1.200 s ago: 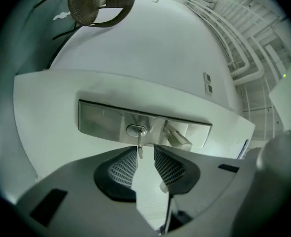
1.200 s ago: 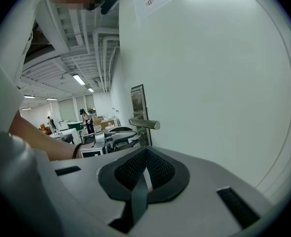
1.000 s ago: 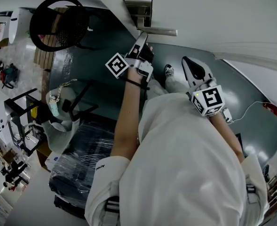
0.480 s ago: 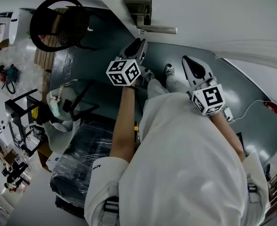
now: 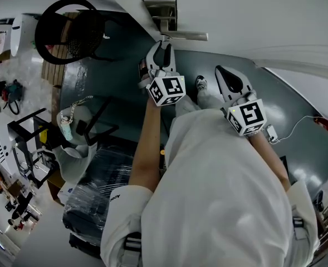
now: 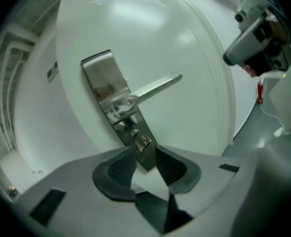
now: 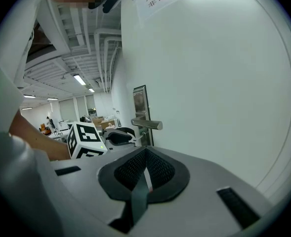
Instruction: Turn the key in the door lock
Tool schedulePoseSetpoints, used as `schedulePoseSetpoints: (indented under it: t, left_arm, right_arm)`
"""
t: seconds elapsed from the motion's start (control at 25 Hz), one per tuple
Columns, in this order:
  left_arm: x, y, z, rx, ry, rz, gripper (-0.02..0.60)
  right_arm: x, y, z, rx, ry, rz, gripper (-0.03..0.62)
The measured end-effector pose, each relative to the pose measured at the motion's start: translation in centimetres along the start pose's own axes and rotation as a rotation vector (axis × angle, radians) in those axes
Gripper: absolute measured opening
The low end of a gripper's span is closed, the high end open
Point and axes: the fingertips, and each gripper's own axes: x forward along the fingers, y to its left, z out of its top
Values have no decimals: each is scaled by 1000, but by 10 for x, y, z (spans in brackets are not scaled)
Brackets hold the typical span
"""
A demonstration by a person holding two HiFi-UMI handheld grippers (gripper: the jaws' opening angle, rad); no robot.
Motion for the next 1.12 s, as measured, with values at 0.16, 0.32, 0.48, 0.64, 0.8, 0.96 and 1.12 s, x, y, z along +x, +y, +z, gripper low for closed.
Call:
schedulePoseSetpoints:
  t: [0.16,0.32,0.48,0.64,0.8,0.96,1.12]
  left_arm:
    - [8,1,4,116,24,58,110]
    - [16,5,12,156,19,94,109]
    - [23,3,10,206,48,135,109]
    - [27,5,7,176,64,159,107]
    - [28,6,6,173,76,156,89]
    - [27,8,7,49,67,140,69]
    - [27,10,9,-105,64,132,55]
  right_arm:
    - [-2,-4,0,5,-2,-18,-4]
    - [-3,-8,1,10,-2,-31,-4]
    - [-3,-12,0,13,-3,-41,-3]
    - [-4,-15,2,14,-7,-46,-5]
    - [-2,-16,4,10,-17,-42,-4]
    - [2,-13,7,1,-19,-25,-4]
    - [3,-10,8,-7,-17,-8,-4]
